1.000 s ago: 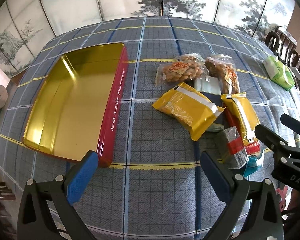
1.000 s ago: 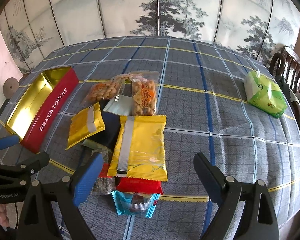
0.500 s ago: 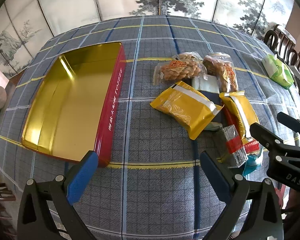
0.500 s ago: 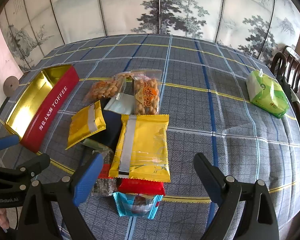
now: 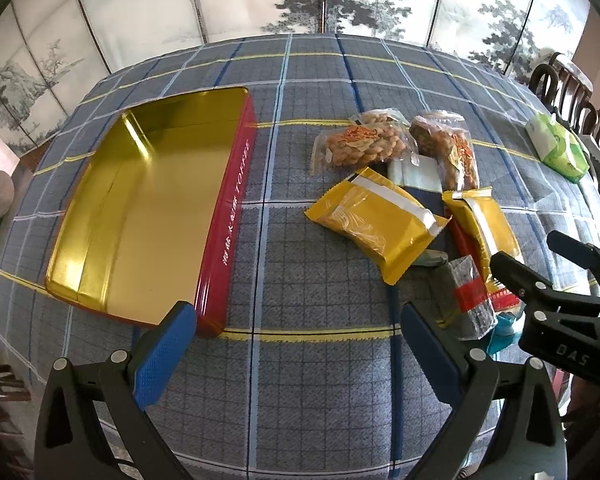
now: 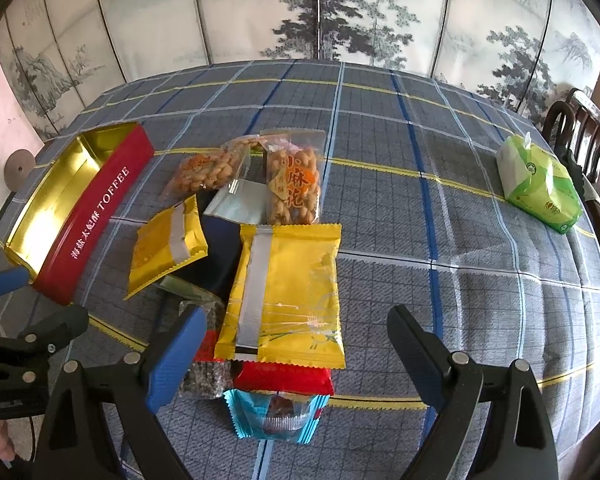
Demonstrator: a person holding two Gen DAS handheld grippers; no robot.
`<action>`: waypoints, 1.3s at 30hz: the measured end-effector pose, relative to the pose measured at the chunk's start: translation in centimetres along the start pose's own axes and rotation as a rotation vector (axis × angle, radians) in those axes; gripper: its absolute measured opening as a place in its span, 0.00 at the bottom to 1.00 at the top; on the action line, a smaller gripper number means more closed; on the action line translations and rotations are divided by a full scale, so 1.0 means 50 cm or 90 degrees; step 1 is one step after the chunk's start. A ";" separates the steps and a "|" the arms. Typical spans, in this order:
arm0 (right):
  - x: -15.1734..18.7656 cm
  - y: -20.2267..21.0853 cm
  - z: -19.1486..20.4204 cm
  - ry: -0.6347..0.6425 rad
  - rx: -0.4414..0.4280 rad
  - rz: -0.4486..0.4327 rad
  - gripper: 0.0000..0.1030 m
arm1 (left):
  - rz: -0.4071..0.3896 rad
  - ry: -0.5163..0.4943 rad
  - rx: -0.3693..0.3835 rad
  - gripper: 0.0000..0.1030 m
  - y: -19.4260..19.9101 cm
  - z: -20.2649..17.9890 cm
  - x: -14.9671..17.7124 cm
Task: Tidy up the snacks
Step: 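Grasp the large yellow packet with the right gripper and lift it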
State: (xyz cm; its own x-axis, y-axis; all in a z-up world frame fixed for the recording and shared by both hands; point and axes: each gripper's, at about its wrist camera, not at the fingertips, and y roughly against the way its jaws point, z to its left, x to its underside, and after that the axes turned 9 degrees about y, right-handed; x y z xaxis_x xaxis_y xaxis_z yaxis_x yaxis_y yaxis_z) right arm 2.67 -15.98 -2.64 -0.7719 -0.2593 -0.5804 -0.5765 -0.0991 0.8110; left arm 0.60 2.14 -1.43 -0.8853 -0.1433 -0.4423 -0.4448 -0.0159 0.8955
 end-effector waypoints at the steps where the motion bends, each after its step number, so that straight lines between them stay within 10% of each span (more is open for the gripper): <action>1: -0.001 -0.003 0.000 -0.001 0.001 0.002 0.91 | 0.002 0.002 0.001 0.98 -0.001 0.002 -0.001; 14: -0.023 -0.063 -0.011 -0.024 -0.005 0.035 0.91 | 0.007 0.006 0.001 0.98 -0.012 0.005 -0.020; 27: -0.016 -0.067 -0.024 -0.040 -0.056 0.019 0.53 | 0.001 0.000 -0.009 0.98 -0.011 -0.013 -0.043; 39: -0.008 -0.040 -0.110 -0.066 0.005 -0.032 0.52 | 0.024 -0.005 0.027 0.98 -0.010 -0.050 -0.080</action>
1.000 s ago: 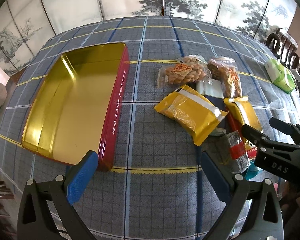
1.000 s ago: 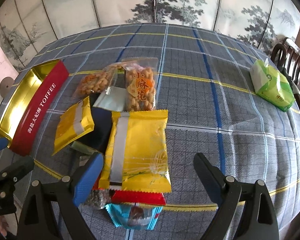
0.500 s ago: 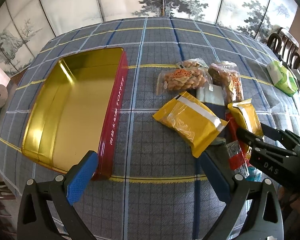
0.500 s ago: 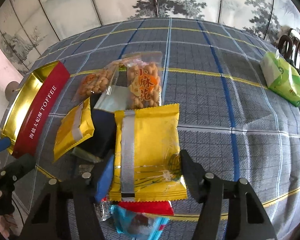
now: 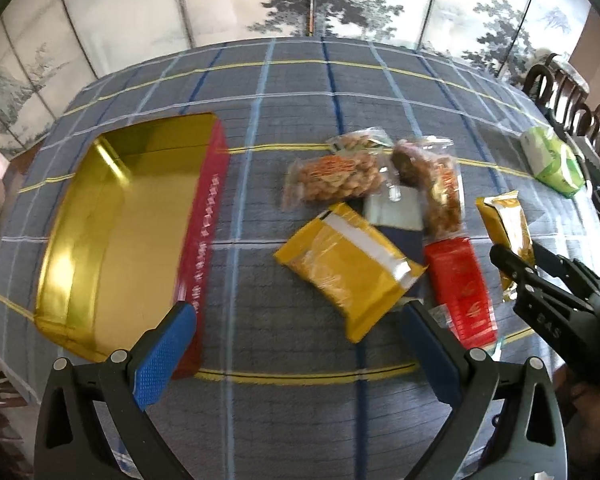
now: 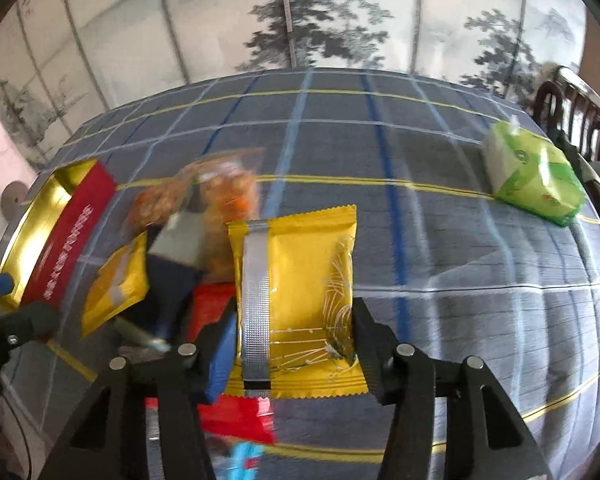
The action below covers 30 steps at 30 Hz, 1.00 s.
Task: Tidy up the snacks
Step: 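Grasp the large yellow packet with the right gripper and lift it, then grasp the smaller yellow packet with the left gripper while the right gripper holds its packet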
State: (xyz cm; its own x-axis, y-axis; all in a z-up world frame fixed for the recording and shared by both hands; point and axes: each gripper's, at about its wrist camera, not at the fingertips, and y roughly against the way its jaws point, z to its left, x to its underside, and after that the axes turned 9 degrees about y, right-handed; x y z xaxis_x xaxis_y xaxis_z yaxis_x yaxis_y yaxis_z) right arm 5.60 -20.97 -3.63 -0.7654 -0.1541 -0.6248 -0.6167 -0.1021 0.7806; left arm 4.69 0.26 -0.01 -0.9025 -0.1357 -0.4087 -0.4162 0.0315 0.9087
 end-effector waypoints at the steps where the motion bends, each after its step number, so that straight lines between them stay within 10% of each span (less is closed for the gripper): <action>1: 0.000 -0.003 -0.014 -0.006 0.009 -0.001 0.52 | 0.007 0.002 0.011 0.98 -0.002 -0.005 -0.007; 13: 0.006 -0.057 -0.107 -0.035 0.071 -0.004 0.52 | 0.090 0.082 0.067 0.98 -0.055 -0.025 -0.052; 30: 0.023 -0.078 -0.103 -0.024 0.075 -0.031 0.53 | 0.123 0.147 0.012 0.97 -0.137 -0.023 -0.079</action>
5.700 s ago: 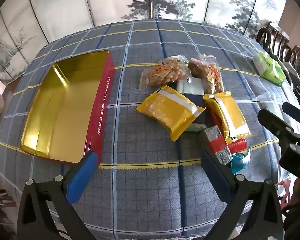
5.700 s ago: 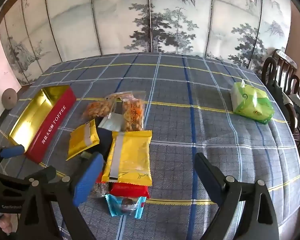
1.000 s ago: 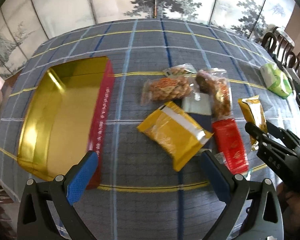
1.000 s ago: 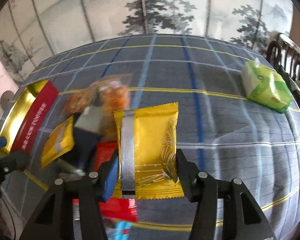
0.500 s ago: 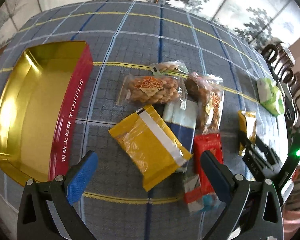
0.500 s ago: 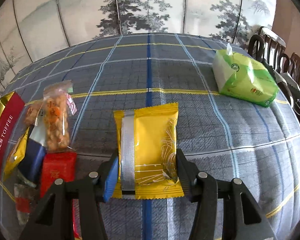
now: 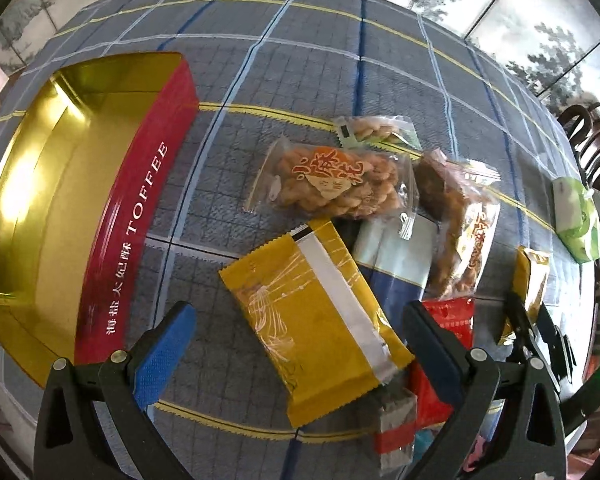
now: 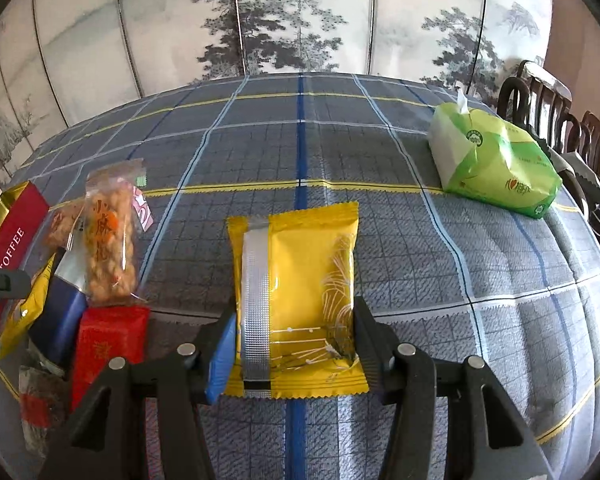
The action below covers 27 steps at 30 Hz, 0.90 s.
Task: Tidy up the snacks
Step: 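Grasp the smaller yellow packet with the left gripper while the right gripper holds its packet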
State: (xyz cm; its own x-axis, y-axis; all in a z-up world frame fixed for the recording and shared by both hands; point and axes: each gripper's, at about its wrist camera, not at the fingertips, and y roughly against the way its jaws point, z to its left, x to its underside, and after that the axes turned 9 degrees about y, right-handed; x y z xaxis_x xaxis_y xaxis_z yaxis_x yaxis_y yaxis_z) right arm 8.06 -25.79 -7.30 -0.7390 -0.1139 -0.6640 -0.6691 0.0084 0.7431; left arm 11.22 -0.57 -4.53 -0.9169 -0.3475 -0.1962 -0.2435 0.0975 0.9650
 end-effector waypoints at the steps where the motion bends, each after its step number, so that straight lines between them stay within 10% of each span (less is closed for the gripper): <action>1: 0.000 0.002 0.001 0.001 0.001 0.000 0.53 | 0.000 0.001 -0.005 0.95 -0.004 0.002 -0.001; 12: 0.004 0.001 0.011 0.008 0.006 -0.003 0.53 | 0.004 -0.025 0.012 0.60 -0.013 0.012 0.010; 27: 0.000 0.001 0.012 0.011 0.012 0.000 0.53 | -0.014 -0.095 0.031 0.54 0.025 0.022 0.049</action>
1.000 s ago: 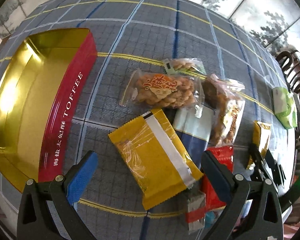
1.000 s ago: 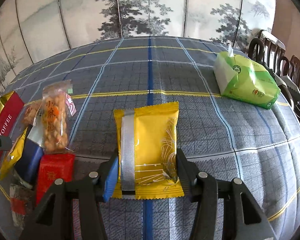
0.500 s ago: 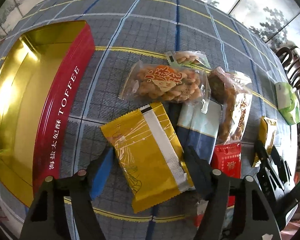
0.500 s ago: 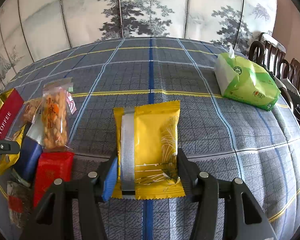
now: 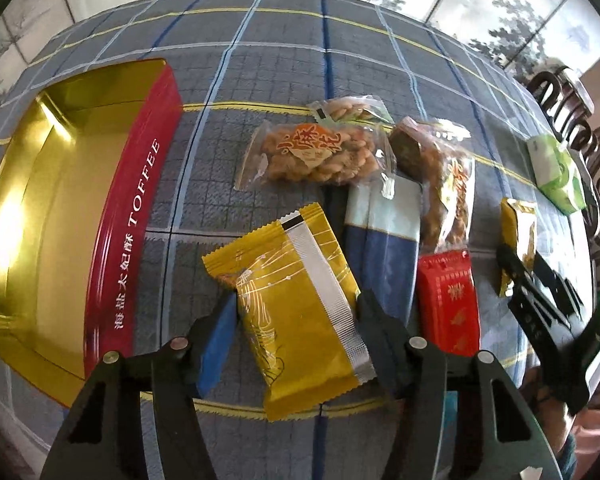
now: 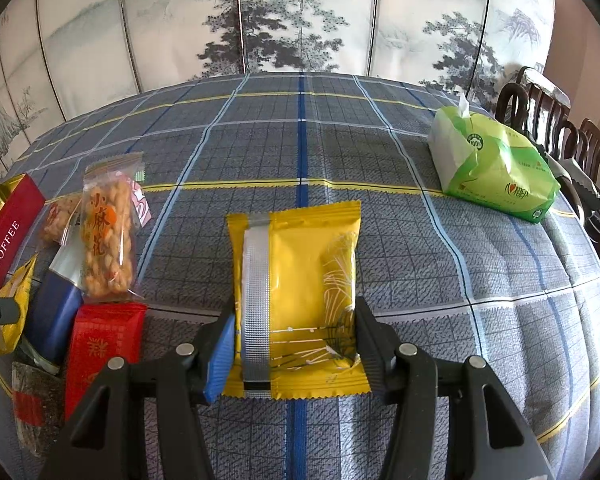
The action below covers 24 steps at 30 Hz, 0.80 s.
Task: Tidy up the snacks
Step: 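Grasp the smaller yellow packet with the left gripper while the right gripper holds its packet, then lower the smaller yellow packet into the gold tin and open the left gripper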
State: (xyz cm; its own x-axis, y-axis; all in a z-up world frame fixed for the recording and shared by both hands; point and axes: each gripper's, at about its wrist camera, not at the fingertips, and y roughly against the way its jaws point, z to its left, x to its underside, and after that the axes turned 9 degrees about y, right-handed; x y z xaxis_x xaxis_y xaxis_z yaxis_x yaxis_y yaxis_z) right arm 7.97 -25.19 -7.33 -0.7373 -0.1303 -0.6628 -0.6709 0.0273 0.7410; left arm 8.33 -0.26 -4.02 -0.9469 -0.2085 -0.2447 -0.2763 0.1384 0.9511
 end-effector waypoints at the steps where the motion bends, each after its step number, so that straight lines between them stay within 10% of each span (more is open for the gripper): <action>1: 0.000 0.000 0.000 0.000 0.000 0.000 0.53 | -0.002 -0.004 -0.001 0.54 0.004 0.000 0.002; 24: -0.017 -0.006 -0.007 -0.005 0.004 0.041 0.53 | -0.104 -0.072 -0.063 0.55 0.151 0.144 -0.015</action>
State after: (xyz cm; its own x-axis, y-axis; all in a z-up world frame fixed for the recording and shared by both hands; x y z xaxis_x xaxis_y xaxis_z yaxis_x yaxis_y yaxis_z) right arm 8.85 -25.42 -6.95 -0.7798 -0.1209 -0.6143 -0.6222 0.0409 0.7818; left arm 5.78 7.92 1.99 -0.9050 -0.1100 -0.4110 -0.4150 0.0152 0.9097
